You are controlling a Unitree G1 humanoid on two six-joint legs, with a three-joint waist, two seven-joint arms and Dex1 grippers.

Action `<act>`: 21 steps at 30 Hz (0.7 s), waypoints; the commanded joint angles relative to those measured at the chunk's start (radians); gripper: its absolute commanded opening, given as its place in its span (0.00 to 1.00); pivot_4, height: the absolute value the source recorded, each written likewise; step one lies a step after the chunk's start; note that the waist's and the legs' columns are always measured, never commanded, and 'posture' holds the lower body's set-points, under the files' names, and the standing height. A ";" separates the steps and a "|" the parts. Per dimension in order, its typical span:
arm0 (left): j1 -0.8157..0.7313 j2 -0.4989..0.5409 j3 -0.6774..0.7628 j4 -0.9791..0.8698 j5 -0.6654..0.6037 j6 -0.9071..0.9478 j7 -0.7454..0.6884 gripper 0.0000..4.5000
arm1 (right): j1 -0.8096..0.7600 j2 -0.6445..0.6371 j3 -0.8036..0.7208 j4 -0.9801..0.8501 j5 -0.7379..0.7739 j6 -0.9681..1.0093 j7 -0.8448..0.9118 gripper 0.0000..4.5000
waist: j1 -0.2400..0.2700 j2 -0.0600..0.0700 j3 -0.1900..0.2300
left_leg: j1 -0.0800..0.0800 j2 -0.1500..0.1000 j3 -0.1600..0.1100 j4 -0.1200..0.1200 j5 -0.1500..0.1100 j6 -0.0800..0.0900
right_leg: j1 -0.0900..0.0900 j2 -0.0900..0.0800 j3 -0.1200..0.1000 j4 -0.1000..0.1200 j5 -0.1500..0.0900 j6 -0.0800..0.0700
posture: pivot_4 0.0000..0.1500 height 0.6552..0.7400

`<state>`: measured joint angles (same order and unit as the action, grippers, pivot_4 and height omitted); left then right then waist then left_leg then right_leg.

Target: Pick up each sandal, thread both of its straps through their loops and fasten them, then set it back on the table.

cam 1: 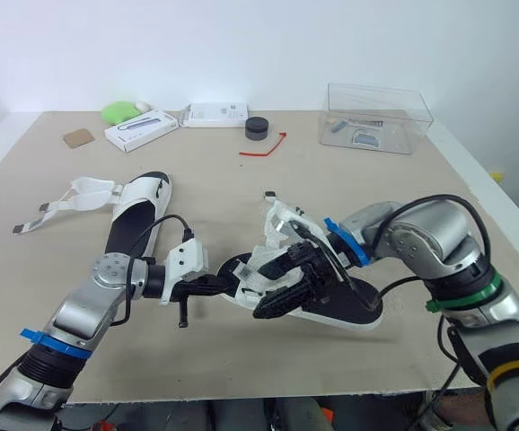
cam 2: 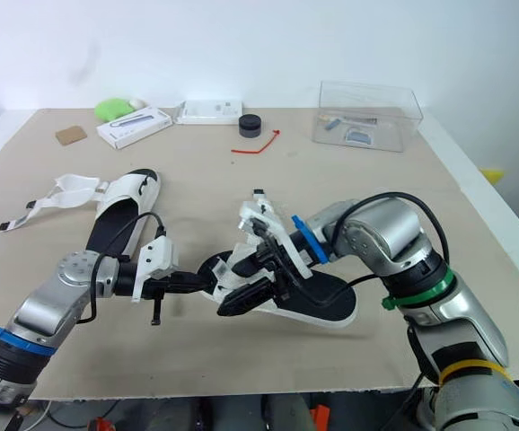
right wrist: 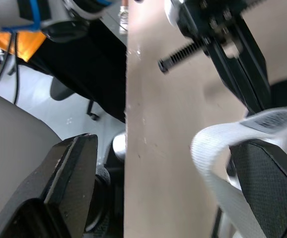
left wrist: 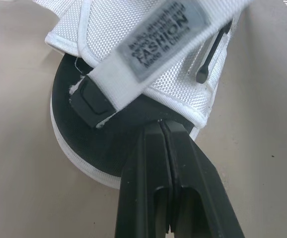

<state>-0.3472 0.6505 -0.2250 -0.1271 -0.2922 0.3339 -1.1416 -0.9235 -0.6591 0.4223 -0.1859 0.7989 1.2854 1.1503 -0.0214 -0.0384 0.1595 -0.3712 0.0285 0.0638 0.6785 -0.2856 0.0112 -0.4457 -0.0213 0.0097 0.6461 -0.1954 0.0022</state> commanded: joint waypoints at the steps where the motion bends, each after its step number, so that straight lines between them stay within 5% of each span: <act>1: 0.005 -0.001 -0.003 -0.008 0.006 0.007 0.004 0.00 | -0.033 0.020 -0.030 0.031 0.004 0.015 0.003 0.99 | 0.000 0.000 0.000 | 0.000 0.000 0.000 0.000 0.000 0.000 | 0.000 0.000 0.000 0.000 0.000 0.000 | 1.00 1.00; 17: 0.011 -0.007 -0.009 -0.004 0.014 0.001 0.006 0.00 | -0.090 0.070 -0.058 0.136 -0.044 0.009 0.000 0.99 | 0.000 0.000 0.000 | 0.000 0.000 -0.001 0.000 0.000 0.000 | 0.000 -0.001 -0.001 0.000 0.000 0.000 | 1.00 1.00; 21: 0.009 -0.004 -0.010 -0.001 0.017 -0.002 0.003 0.00 | -0.088 0.067 -0.090 0.122 -0.039 -0.007 0.004 0.69 | 0.000 0.000 0.000 | -0.001 0.000 -0.001 0.000 0.000 0.000 | 0.000 -0.001 -0.001 0.000 0.000 0.000 | 1.00 1.00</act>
<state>-0.3445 0.6439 -0.2255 -0.1270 -0.2872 0.3306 -1.1395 -0.9877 -0.5894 0.3775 -0.0388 0.7495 1.2931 1.1476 -0.0215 -0.0383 0.1596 -0.3719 0.0281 0.0632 0.6785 -0.2857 0.0113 -0.4457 -0.0221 0.0085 0.6459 -0.1955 0.0020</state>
